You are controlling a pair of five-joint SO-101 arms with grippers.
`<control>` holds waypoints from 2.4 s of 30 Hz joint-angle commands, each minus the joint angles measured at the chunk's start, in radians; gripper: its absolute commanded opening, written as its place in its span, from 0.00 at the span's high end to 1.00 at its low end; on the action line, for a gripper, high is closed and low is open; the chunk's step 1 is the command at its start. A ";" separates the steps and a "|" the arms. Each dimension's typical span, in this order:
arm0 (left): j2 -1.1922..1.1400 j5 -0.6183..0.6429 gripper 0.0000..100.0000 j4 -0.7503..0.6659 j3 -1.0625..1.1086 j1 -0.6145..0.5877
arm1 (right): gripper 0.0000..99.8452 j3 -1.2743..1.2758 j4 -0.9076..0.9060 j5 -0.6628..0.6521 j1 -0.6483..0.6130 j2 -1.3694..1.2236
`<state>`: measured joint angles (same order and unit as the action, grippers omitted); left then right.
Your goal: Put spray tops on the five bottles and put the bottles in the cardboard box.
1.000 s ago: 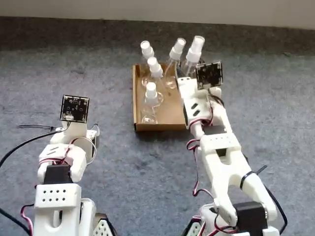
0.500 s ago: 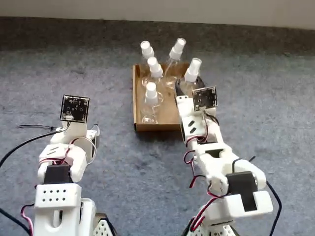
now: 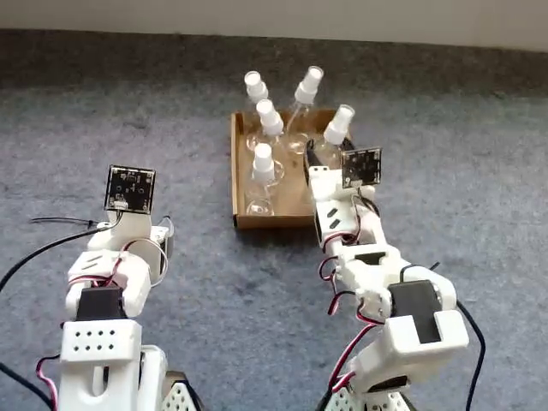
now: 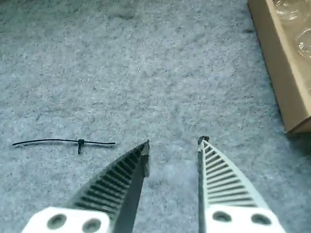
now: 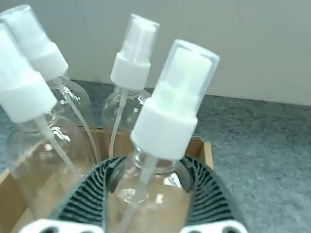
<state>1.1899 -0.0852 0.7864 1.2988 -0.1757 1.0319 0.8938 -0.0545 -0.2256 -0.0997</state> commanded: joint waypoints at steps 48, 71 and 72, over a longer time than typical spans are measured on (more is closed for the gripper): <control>0.007 -0.002 0.84 -0.021 -0.007 -0.008 | 0.75 -0.047 0.024 0.009 0.013 0.008; 0.007 -0.002 0.84 -0.021 -0.007 -0.008 | 0.67 -0.054 0.021 -0.097 0.010 0.010; 0.007 -0.002 0.84 -0.021 -0.007 -0.008 | 0.66 -0.054 0.019 -0.098 0.010 0.010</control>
<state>1.1899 -0.0852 0.7833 1.2988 -0.1757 1.0319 0.8938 -0.1373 -0.2240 -0.0997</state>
